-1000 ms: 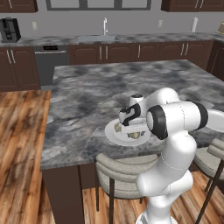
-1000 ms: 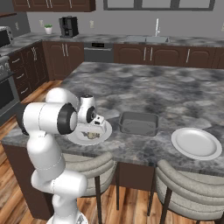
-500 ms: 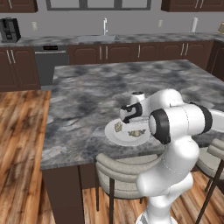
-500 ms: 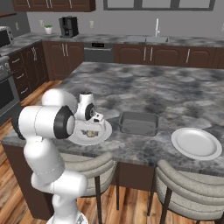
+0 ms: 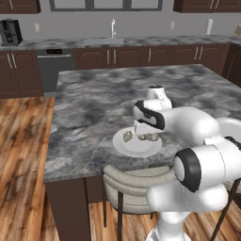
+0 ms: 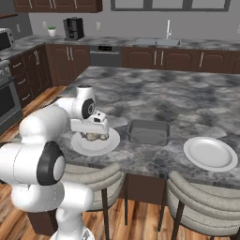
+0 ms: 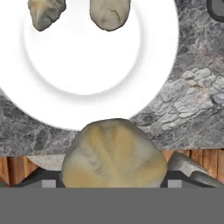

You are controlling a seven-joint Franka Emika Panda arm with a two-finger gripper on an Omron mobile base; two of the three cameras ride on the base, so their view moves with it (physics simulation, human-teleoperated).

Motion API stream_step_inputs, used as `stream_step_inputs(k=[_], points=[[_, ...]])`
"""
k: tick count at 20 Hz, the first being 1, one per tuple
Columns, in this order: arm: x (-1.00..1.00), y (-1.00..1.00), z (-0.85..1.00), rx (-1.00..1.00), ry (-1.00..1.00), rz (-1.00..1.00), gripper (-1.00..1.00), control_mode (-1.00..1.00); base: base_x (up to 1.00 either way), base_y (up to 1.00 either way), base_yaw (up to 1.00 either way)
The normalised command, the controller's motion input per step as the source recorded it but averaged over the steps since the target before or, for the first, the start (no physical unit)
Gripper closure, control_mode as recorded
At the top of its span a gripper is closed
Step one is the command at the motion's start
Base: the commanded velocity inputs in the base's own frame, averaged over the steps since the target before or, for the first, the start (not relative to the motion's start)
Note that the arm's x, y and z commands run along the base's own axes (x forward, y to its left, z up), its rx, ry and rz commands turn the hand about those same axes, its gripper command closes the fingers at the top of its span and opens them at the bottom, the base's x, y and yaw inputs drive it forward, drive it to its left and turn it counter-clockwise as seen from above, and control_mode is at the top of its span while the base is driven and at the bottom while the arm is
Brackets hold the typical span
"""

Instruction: Place two dumplings into each of the tupperware containers and then place the containers in the fridge.

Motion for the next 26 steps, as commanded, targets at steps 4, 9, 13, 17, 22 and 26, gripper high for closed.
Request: stream_step_inputs(k=[4, 9, 13, 17, 22, 26], points=[[-0.91, 0.00, 0.60, 0.00, 0.00, -0.01, 1.00, -1.00, 0.00, 0.00, 0.00], [-0.82, 0.00, 0.58, 0.00, 0.00, -0.04, 1.00, -1.00, 0.00, 0.00, 0.00], [-0.76, 0.00, 0.66, 0.00, -0.07, -0.07, 1.00, -1.00, 0.00, 0.00, 0.00], [-0.74, 0.00, 0.45, 0.00, -0.23, -0.02, 1.00, -1.00, 0.00, 0.00, 0.00], [-0.54, 0.00, 0.24, 0.00, -0.28, 0.00, 1.00, -1.00, 0.00, 0.00, 0.00], [-0.11, 0.00, 0.00, 0.00, -0.01, 0.00, 1.00, -1.00, 0.00, 0.00, 0.00]])
